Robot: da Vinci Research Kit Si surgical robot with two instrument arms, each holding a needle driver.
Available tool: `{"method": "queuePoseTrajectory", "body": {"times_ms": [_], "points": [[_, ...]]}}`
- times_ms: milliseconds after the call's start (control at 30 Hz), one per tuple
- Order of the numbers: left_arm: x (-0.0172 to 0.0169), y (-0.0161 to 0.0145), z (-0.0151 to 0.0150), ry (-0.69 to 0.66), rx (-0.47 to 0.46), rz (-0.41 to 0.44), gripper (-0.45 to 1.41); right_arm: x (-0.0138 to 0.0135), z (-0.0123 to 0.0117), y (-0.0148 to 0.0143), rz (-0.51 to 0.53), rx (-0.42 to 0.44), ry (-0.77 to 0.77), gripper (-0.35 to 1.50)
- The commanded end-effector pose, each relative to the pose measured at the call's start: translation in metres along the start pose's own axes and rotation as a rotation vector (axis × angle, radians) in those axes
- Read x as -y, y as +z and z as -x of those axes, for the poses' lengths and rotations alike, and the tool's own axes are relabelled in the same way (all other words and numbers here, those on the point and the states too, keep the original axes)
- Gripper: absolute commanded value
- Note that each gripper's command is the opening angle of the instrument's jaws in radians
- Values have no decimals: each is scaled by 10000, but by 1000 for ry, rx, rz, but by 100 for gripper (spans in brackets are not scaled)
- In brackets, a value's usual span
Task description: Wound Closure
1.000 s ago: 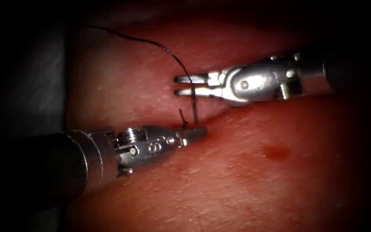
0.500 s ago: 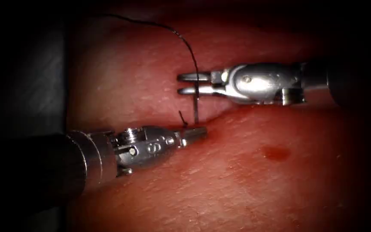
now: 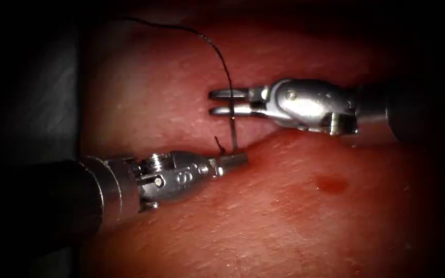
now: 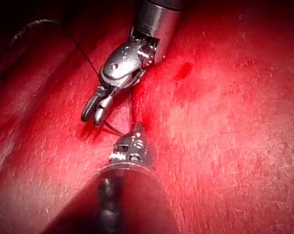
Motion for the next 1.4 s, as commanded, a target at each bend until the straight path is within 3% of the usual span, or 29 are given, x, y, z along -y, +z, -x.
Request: {"method": "queuePoseTrajectory", "body": {"times_ms": [33, 933, 1400], "points": [[-4, 8, 2, 0, 0, 2, -45, 7, 4, 11, -6, -1, 29, -35], [-5, 7, 2, 29, 1, 2, -45, 24, 21, 19, -105, 34, 406, -35], [-5, 6, 2, 42, 1, 2, -45, 43, 28, 21, -196, 84, 362, -35]]}}
